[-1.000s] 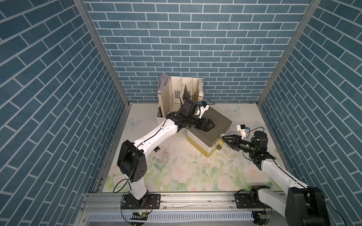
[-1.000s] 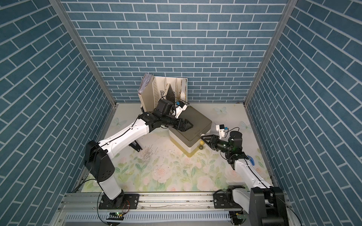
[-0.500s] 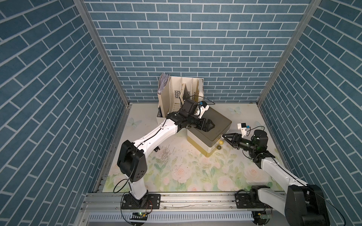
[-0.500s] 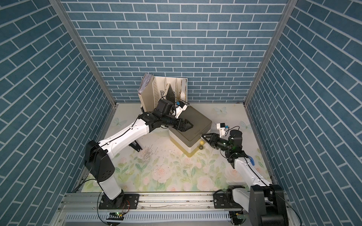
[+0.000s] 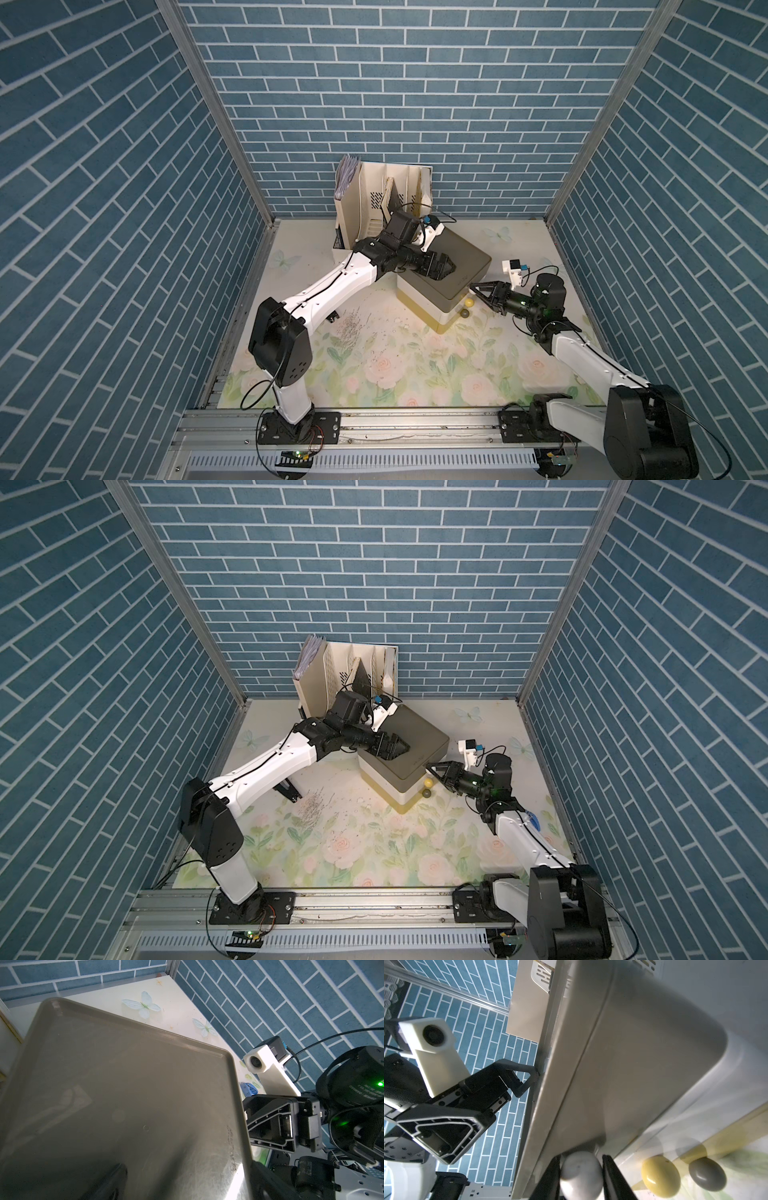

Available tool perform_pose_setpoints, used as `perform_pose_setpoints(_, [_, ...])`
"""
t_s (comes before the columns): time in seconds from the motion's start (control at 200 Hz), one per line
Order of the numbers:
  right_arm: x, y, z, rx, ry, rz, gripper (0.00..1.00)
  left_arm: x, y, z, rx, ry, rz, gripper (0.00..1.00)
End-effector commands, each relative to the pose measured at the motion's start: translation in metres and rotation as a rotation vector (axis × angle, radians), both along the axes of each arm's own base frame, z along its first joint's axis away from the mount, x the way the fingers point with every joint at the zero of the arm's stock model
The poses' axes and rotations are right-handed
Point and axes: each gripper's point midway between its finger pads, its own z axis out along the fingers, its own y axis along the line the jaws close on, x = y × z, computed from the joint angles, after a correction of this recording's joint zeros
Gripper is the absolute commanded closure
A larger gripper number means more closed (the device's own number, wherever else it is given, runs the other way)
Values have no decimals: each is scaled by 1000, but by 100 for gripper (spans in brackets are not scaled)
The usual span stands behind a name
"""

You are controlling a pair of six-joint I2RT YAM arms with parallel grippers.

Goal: Take the keys out of the drawer
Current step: Open the drawer in the storage box.

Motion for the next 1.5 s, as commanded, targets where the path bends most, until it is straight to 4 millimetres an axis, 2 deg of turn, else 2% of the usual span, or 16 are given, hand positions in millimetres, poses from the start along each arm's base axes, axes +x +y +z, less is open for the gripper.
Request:
perform_pose_setpoints(0.0, [6,5,18,15,-51,4,69,-5,-2,-12,27,34,-17,3])
perform_pose_setpoints(0.355, [2,3,17,1,-56,-1,85,-3,-2,-18,38,46,-10,3])
perform_pose_setpoints(0.475, [2,-5,15,-15,-53,-17,90,-3,-2,-20,41,51,-6,3])
perform_pose_setpoints(0.86, [-13,-17,12,-18,-52,-25,94,-3,-2,-24,49,65,-6,4])
perform_pose_setpoints(1.495, [-50,-40,-4,-59,3,-24,95,-4,-1,-27,53,77,-1,3])
